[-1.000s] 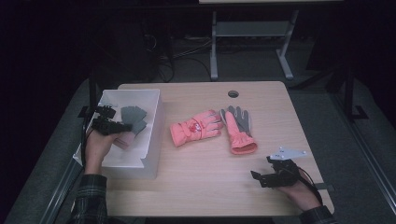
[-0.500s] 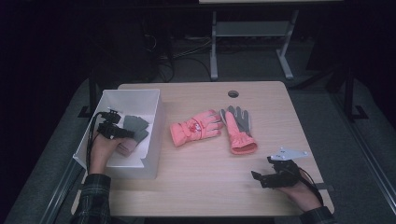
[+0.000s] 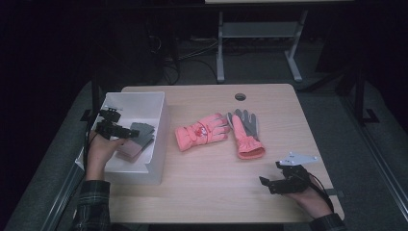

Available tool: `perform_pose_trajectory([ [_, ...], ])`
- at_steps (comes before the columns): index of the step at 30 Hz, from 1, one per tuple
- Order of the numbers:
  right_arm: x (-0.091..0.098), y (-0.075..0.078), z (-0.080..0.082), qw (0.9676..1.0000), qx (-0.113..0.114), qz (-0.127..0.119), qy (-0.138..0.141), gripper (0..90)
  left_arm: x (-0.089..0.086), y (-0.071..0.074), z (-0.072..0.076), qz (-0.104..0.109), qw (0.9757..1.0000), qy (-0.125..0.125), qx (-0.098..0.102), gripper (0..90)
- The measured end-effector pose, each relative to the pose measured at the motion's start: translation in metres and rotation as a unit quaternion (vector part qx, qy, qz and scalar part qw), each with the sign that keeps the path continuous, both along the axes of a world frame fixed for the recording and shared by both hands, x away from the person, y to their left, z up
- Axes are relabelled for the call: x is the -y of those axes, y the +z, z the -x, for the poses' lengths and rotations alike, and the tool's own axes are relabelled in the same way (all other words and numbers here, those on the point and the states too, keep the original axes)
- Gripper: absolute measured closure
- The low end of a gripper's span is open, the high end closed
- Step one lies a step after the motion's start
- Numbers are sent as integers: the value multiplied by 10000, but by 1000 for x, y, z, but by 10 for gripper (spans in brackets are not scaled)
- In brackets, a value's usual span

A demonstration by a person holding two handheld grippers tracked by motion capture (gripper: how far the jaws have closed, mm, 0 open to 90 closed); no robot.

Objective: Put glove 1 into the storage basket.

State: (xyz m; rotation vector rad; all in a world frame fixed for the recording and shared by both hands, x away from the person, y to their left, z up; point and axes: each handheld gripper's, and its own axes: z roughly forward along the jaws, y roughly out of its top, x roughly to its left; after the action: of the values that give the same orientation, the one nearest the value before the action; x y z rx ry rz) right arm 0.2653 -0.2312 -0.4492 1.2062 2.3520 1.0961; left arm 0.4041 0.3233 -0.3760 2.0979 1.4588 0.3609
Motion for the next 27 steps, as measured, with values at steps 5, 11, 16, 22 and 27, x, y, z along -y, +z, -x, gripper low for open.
perform_pose_trajectory([
  [5,0,0,0,10000,-11,-4,-9,133,7,15,6,288,9991,-288,143,149],
  [11,0,0,0,10000,-29,8,-10,133,29,36,16,572,9943,-827,343,140],
  [16,0,0,0,10000,-36,6,-13,133,51,49,24,681,9882,-1281,491,140],
  [22,0,-1,-1,10000,-27,41,28,133,78,61,35,742,9808,-1696,621,141],
  [27,1,-1,-1,10000,-43,27,0,133,100,66,42,809,9740,-2003,678,141],
])
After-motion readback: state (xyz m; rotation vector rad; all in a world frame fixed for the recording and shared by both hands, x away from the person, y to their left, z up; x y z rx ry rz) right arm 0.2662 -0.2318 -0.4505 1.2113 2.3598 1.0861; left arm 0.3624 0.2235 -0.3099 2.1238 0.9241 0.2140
